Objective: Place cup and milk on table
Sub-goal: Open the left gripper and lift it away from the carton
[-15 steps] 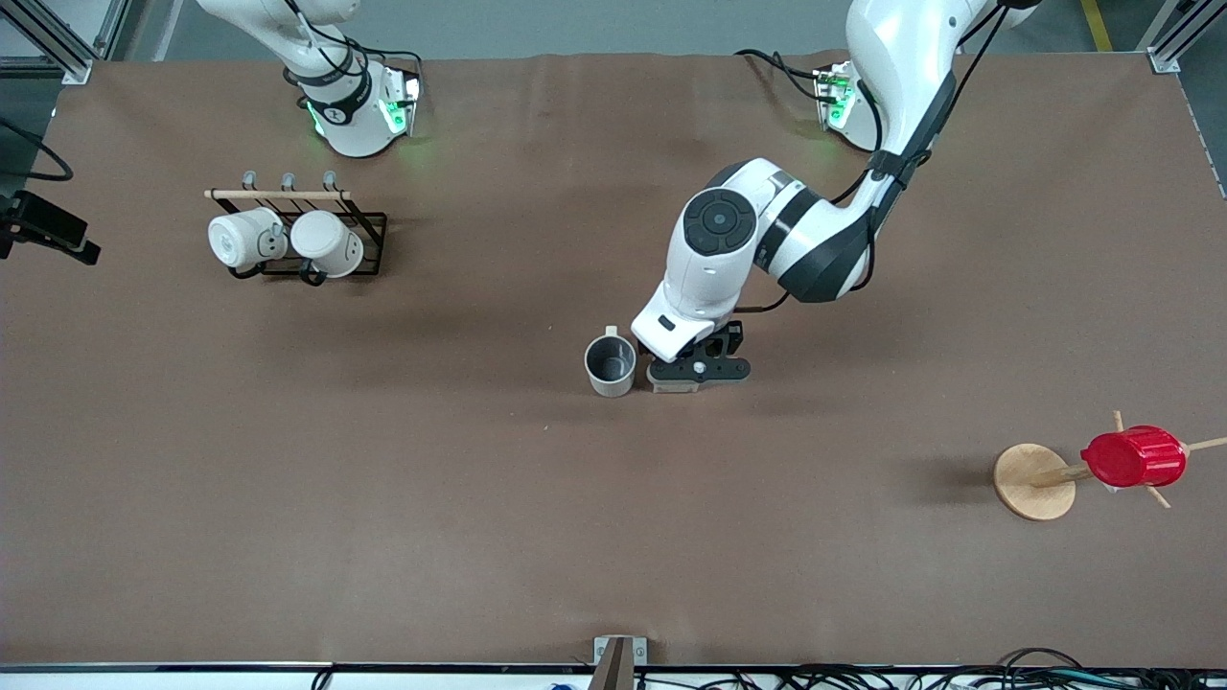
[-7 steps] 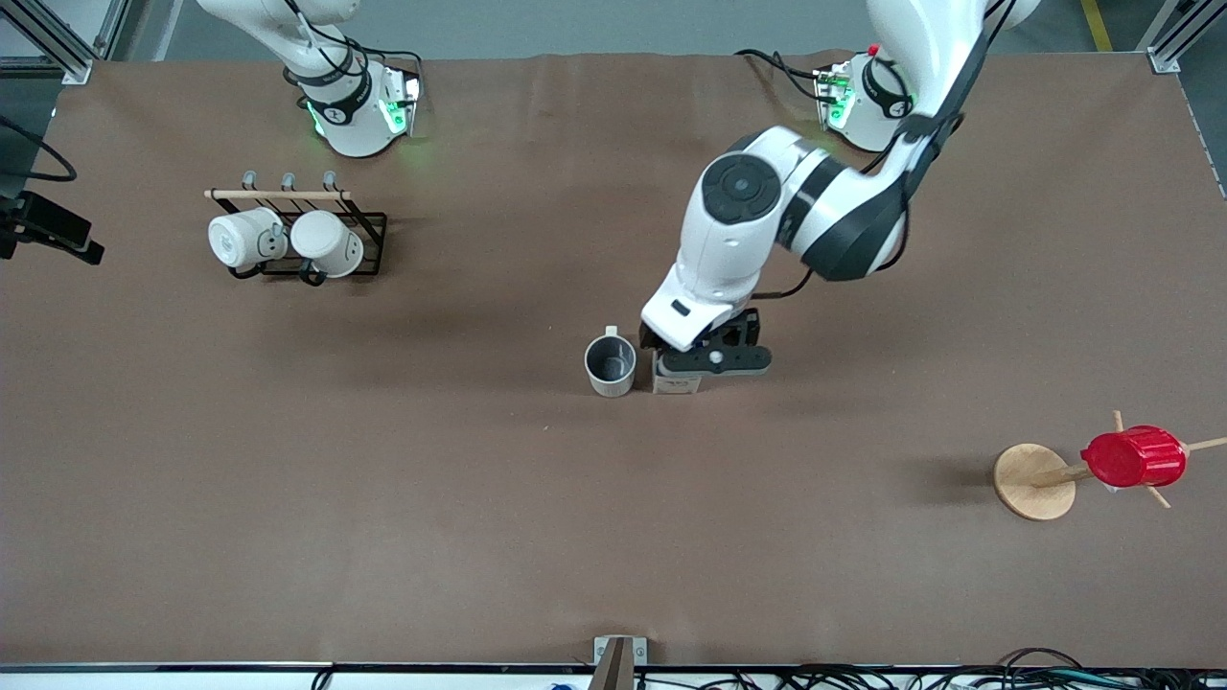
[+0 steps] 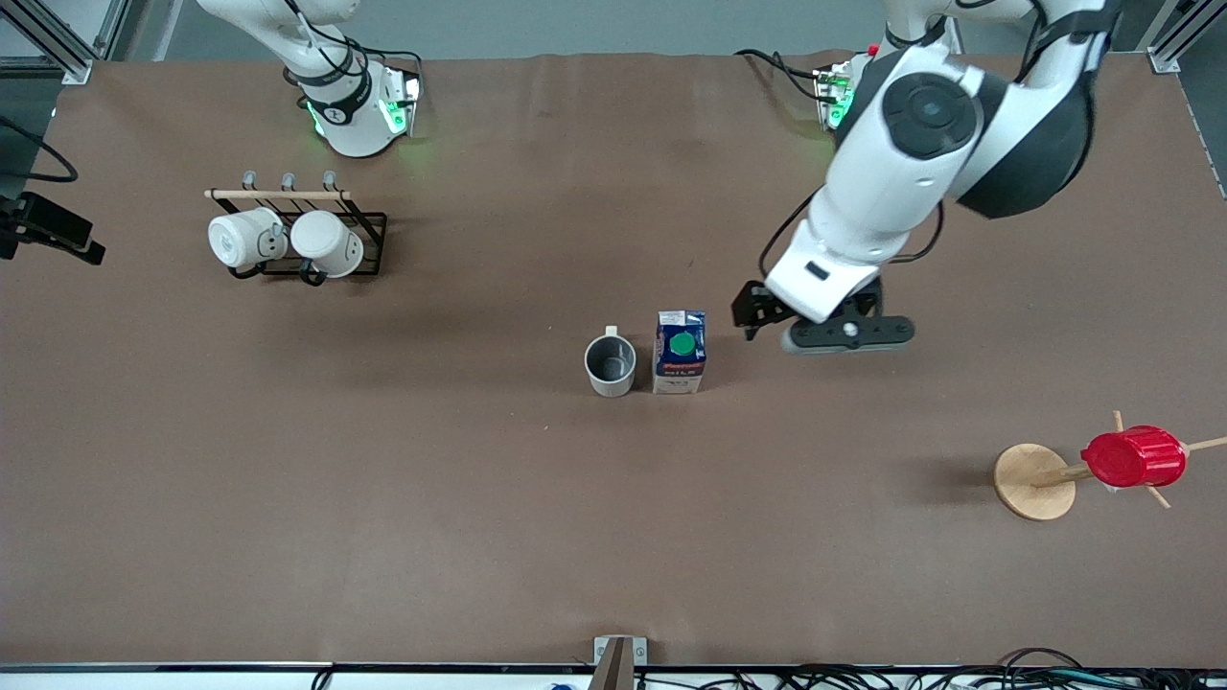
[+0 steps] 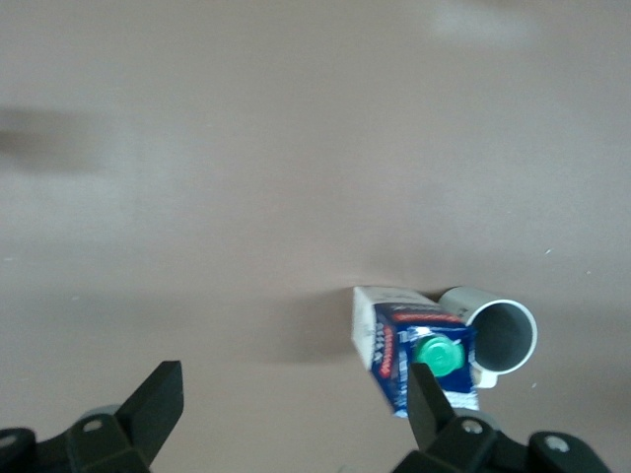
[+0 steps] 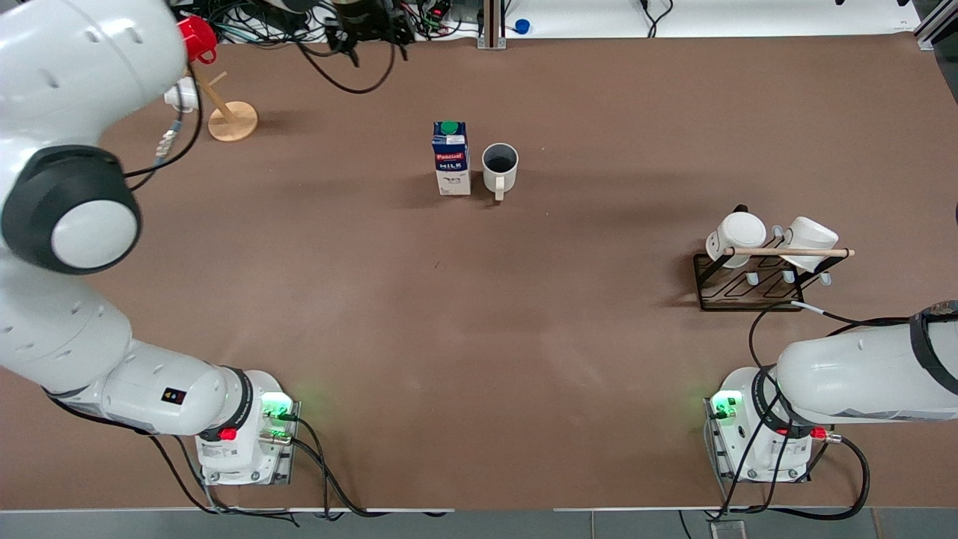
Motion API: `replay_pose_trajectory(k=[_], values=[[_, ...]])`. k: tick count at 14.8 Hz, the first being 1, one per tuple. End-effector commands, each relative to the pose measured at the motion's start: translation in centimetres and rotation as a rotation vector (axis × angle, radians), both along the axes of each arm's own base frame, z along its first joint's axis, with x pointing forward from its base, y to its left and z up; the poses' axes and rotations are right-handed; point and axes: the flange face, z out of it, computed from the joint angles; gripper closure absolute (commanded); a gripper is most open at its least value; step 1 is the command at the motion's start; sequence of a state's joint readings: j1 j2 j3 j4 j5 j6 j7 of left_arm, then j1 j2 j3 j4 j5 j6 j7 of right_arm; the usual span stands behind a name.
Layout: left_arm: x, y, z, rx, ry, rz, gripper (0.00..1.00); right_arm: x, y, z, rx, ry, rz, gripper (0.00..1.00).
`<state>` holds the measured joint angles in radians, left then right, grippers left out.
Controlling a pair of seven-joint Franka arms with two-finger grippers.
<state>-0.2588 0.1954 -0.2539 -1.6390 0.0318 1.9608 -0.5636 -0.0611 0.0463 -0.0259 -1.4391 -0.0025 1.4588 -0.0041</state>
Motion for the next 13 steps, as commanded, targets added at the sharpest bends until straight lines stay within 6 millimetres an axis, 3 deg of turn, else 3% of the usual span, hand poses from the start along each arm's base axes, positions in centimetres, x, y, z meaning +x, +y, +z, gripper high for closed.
replay_pose_trajectory(k=[1,4,9,13], values=[[-2.5,4.7,1.8,-0.022,0.004,-0.040,0.00,-0.5,0.0,-0.1,0.023,-0.001,0.002,0.00],[-2.7,11.2,3.9,-0.011,0.022,-0.114,0.00,-0.5,0.0,-0.1,0.023,0.000,0.002,0.00],[-2.3,18.3,6.6,0.034,0.023,-0.201,0.00,-0.5,-0.3,-0.1,0.023,0.000,-0.006,0.00],[-1.3,20.7,10.4,0.101,0.016,-0.240,0.00,-0.5,-0.5,-0.1,0.023,-0.001,-0.009,0.00]])
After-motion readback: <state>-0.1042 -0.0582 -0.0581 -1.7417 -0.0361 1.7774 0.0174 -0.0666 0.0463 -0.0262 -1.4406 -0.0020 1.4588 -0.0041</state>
